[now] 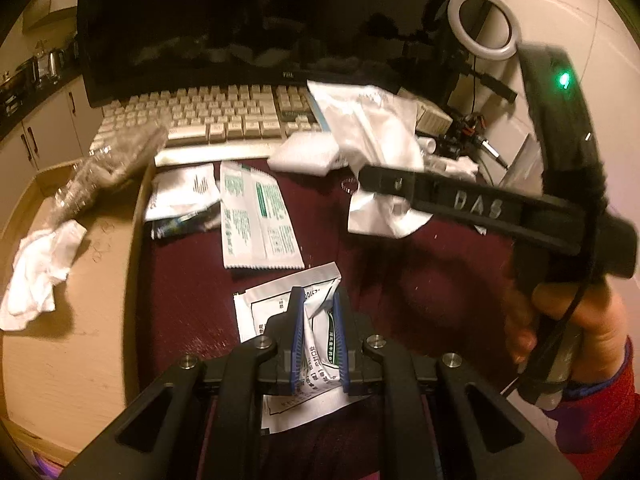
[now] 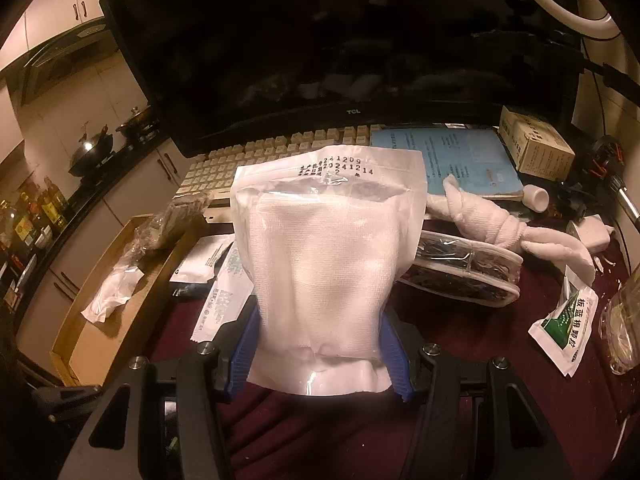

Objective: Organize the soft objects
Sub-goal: 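Carry the sachet and gauze pack into the cardboard tray and release both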

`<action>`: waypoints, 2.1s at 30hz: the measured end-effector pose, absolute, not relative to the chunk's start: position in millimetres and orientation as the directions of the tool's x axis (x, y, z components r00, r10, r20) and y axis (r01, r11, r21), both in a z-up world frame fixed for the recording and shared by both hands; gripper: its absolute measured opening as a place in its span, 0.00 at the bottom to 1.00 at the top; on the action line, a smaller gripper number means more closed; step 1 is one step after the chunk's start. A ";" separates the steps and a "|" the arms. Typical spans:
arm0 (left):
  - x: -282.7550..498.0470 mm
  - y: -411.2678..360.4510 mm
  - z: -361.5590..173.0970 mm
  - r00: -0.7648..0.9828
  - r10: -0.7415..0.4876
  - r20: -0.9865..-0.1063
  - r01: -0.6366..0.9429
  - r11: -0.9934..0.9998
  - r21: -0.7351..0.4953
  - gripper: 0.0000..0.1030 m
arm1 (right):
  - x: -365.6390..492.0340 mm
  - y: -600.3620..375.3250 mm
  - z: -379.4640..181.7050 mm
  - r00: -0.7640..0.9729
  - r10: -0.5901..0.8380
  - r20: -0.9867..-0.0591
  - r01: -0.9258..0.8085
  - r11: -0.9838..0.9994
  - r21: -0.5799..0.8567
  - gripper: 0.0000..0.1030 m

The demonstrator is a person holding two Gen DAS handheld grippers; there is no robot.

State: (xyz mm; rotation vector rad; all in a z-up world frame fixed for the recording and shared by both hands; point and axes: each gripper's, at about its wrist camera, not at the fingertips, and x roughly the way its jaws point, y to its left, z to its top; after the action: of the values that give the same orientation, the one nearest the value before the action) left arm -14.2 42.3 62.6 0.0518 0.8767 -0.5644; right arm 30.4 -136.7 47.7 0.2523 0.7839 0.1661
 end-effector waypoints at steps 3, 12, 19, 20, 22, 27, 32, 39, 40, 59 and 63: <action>-14.5 45.6 72.2 0.519 -0.450 -0.726 0.488 0.854 -0.180 0.13 | 29.4 -136.7 48.6 0.698 0.241 -0.674 -0.056 0.957 0.285 0.58; -11.6 58.1 92.0 0.552 -0.452 -0.700 0.474 0.862 -0.182 0.13 | 26.8 -133.0 53.3 0.702 0.251 -0.666 -0.068 0.955 0.288 0.58; -10.8 63.8 100.6 0.577 -0.436 -0.691 0.462 0.872 -0.165 0.13 | 26.2 -129.2 59.6 0.706 0.258 -0.659 -0.086 0.956 0.282 0.58; -10.9 64.9 100.6 0.580 -0.434 -0.690 0.458 0.874 -0.166 0.13 | 26.2 -128.8 61.0 0.707 0.258 -0.659 -0.088 0.956 0.281 0.58; -10.2 67.8 100.9 0.583 -0.431 -0.689 0.451 0.877 -0.166 0.13 | 26.2 -127.6 62.8 0.707 0.259 -0.658 -0.091 0.956 0.279 0.58; -9.8 77.5 102.9 0.594 -0.418 -0.687 0.431 0.887 -0.167 0.13 | 27.2 -122.6 63.7 0.701 0.268 -0.661 -0.104 0.955 0.278 0.58; -8.1 87.9 108.4 0.613 -0.404 -0.679 0.407 0.898 -0.168 0.13 | 27.3 -118.6 65.5 0.701 0.277 -0.657 -0.116 0.953 0.278 0.58; -4.5 103.0 111.1 0.629 -0.385 -0.676 0.373 0.912 -0.172 0.13 | 30.7 -110.4 64.6 0.692 0.281 -0.665 -0.130 0.954 0.269 0.58; -4.6 104.7 111.3 0.631 -0.382 -0.675 0.369 0.913 -0.172 0.13 | 32.4 -108.1 63.5 0.688 0.283 -0.668 -0.132 0.954 0.269 0.58; -3.6 147.7 113.6 0.671 -0.304 -0.676 0.264 0.950 -0.164 0.13 | 44.3 -60.3 65.7 0.648 0.350 -0.676 -0.238 0.937 0.256 0.58; -3.1 154.2 112.2 0.675 -0.295 -0.676 0.249 0.954 -0.168 0.13 | 45.0 -55.6 66.2 0.646 0.354 -0.676 -0.246 0.935 0.255 0.58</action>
State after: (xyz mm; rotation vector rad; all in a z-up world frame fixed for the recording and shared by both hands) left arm -3.1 154.2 112.2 -0.0637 0.7719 -0.3065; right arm 45.0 -55.6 66.2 0.1444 0.7984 0.3426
